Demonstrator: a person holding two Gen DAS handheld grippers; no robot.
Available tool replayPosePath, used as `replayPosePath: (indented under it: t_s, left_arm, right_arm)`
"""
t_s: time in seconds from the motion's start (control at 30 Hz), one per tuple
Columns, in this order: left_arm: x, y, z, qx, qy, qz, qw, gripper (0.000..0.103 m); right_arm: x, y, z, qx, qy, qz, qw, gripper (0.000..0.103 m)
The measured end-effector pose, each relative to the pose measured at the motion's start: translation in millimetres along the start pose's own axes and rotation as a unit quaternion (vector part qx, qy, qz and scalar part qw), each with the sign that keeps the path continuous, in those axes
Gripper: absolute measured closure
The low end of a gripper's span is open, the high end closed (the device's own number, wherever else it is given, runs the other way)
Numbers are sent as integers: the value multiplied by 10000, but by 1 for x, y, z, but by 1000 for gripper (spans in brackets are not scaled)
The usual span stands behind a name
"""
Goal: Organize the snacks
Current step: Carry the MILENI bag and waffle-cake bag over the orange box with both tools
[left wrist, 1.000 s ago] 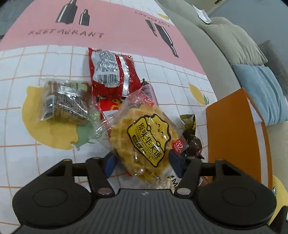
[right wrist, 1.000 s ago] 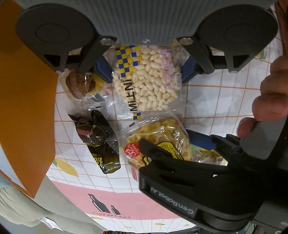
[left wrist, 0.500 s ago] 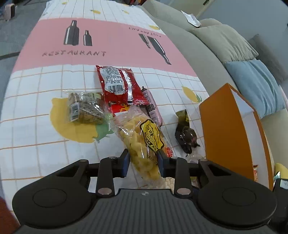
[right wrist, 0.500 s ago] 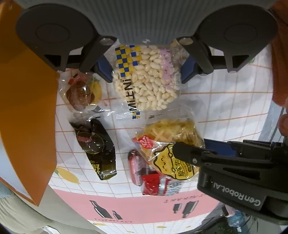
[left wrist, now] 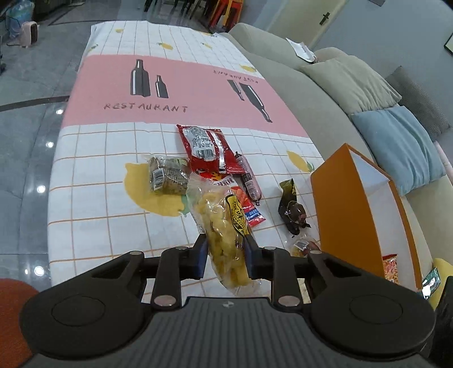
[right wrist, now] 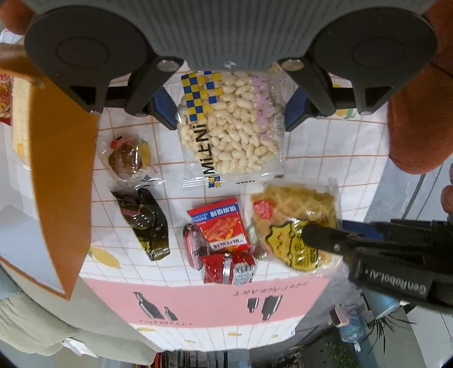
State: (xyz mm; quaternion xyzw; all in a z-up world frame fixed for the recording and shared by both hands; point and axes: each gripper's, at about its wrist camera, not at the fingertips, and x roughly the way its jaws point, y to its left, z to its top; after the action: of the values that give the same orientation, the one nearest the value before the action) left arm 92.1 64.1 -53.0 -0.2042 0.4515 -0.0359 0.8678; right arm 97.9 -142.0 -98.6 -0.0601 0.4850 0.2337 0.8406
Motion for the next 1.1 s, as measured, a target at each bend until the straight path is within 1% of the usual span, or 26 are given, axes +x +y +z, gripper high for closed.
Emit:
replayPosePath:
  t_s: [0.13,0.27,0.37,0.5,0.67,0.87,1.0,1.1]
  left_arm:
    - [-12,-9,-7,207,-16,77,9998,74]
    - [-18,-25,-13,549,156,334,9978,75]
    - [-25,-38,-16,685,148,204,9973,75]
    - [-32,-60,-16,954,120,150,9953,75]
    - [-38,-91,-8,1199,71,-120,9927,76]
    - [-38,-136,7,1539,-54,-447,9871,76]
    - [-31,-166,18,1704,-71,-778,9823,76]
    - [-21,-192,24,1914,-66,-952,9769,76]
  right_arm:
    - [-21,-3,-3,104,-263,-33,9996,26]
    - [-44,-7,-6,231,-583,-74,9980,26]
    - [-62,-12,-5,345,-816,-97,9960,26]
    - [-81,-23,-5,535,-1017,-137,9933,26]
    - [-103,-41,-6,733,-1246,-287,9891,26]
    - [-120,-80,-4,1105,-1396,-491,9828,26]
    - [-125,-111,-2,1349,-1404,-743,9780,26]
    - [-122,-136,0,1511,-1315,-924,9754,26]
